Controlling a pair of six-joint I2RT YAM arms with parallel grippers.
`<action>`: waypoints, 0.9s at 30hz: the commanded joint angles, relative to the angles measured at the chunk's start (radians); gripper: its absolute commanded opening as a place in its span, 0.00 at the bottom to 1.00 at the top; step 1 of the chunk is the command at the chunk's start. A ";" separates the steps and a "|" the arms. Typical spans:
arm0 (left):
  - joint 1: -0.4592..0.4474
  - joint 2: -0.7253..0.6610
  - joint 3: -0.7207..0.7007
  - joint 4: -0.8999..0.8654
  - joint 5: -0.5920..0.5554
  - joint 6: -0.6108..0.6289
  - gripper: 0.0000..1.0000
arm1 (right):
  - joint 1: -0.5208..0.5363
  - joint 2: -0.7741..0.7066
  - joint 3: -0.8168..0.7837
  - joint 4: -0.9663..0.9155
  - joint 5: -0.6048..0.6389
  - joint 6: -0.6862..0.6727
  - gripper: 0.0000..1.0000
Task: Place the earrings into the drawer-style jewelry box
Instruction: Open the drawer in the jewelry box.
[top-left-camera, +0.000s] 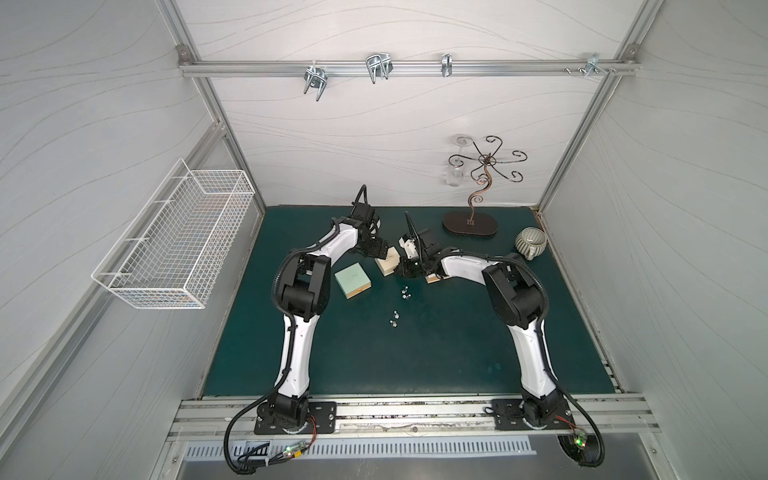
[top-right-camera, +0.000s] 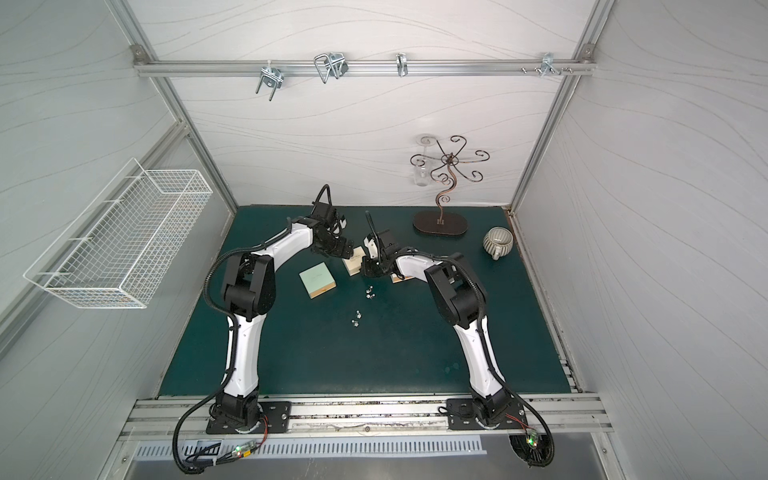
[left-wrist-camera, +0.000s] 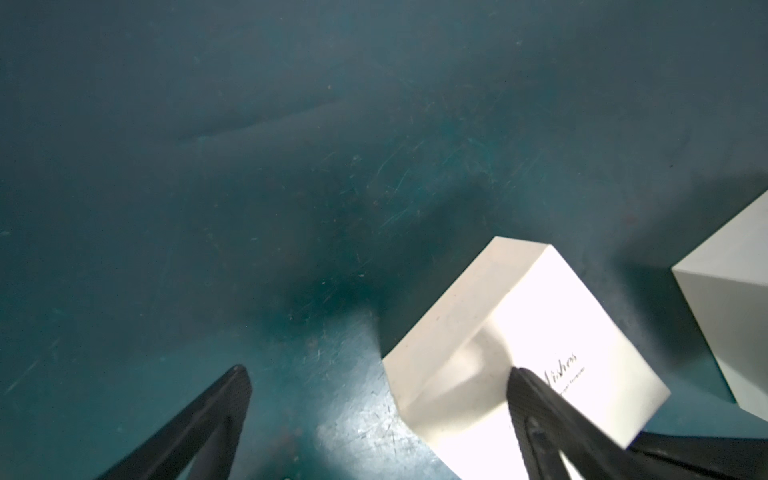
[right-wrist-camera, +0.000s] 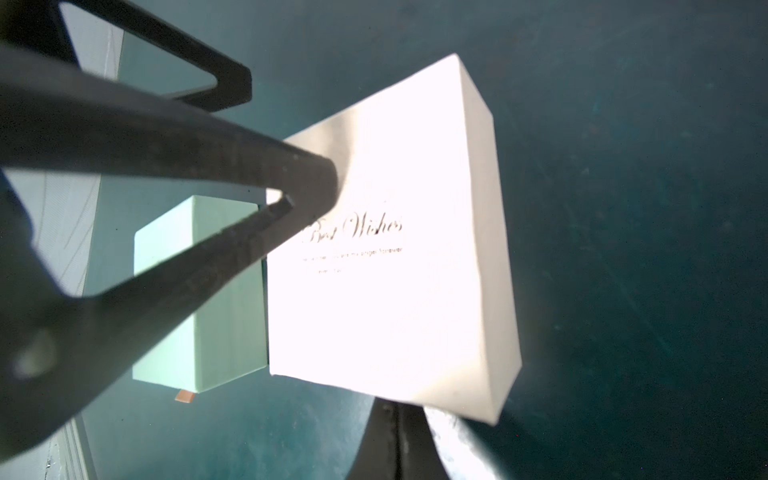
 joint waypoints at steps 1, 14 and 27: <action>0.006 0.038 0.038 -0.017 -0.011 0.017 0.99 | 0.007 -0.021 -0.029 -0.002 -0.008 -0.006 0.00; 0.011 0.041 0.032 -0.022 -0.027 0.010 0.99 | 0.007 -0.091 -0.128 0.011 0.000 -0.006 0.00; 0.011 0.037 0.027 -0.020 -0.028 0.007 0.99 | 0.007 -0.172 -0.227 0.027 0.007 -0.006 0.00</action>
